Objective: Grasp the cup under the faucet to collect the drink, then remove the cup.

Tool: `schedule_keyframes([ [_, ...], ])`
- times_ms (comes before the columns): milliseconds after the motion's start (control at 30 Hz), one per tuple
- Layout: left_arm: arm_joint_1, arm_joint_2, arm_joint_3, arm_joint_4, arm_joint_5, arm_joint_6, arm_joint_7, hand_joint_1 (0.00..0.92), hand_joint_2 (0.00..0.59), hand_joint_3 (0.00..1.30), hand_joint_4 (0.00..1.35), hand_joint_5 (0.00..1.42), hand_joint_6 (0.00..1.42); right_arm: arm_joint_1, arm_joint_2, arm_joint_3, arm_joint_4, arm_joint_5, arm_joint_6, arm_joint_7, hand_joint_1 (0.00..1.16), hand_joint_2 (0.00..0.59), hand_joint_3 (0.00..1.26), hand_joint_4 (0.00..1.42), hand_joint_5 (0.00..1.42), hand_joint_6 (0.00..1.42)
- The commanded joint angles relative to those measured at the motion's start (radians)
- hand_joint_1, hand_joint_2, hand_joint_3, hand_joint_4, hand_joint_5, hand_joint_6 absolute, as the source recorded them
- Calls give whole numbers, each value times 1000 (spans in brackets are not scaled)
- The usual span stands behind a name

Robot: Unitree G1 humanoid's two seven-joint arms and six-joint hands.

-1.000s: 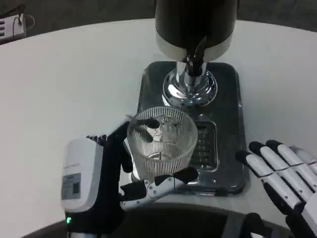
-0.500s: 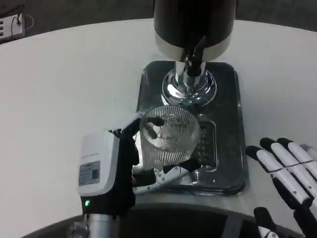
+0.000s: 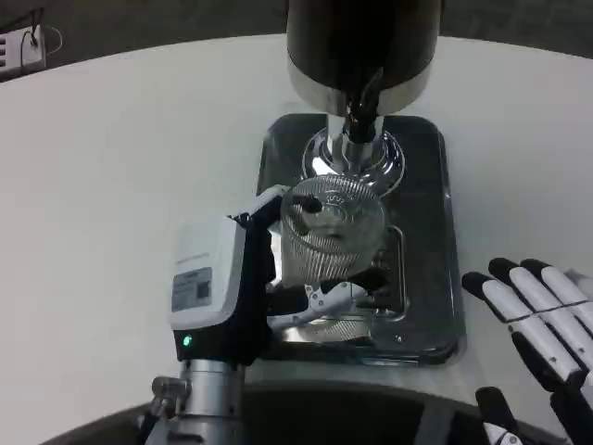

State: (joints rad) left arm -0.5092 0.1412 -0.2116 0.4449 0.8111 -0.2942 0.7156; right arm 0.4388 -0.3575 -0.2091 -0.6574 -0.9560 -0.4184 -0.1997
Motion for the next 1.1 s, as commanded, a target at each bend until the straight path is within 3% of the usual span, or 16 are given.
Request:
schedule_keyframes([
  [33,-69,13,-13,73,-24,2,17,794,0,1032,1085,1166,1403,8,6,1,-9,-1,3,2,227,558,117,74,86,128],
  [300,-124,18,-46,150,-39,35,-31,771,0,999,1037,1110,1371,5,7,-3,-6,5,10,1,226,558,117,74,90,128],
  [467,-138,26,-71,167,-51,49,-70,737,0,913,950,1068,1331,3,6,-4,-4,9,14,2,225,558,117,74,95,129],
  [600,-131,33,-79,160,-61,46,-65,698,0,827,840,1022,1282,1,4,-2,-1,11,15,4,223,558,117,74,97,141],
  [700,-121,38,-81,147,-62,54,-58,607,0,700,674,951,1212,-1,3,-1,1,12,16,5,223,558,117,74,97,143],
  [733,-114,39,-80,138,-61,59,-53,560,0,660,633,928,1181,-2,3,0,3,13,16,5,223,558,117,74,97,143],
  [800,-104,42,-81,121,-57,66,-47,371,46,547,506,873,1083,-3,3,1,5,14,17,6,223,558,117,74,97,144],
  [867,-97,44,-81,109,-59,72,-49,267,44,409,383,782,958,-4,3,2,6,15,17,6,222,558,117,74,99,145],
  [1100,-94,55,-78,101,-87,56,-88,144,46,113,92,445,472,-6,3,9,9,15,17,5,222,558,117,74,108,158],
])
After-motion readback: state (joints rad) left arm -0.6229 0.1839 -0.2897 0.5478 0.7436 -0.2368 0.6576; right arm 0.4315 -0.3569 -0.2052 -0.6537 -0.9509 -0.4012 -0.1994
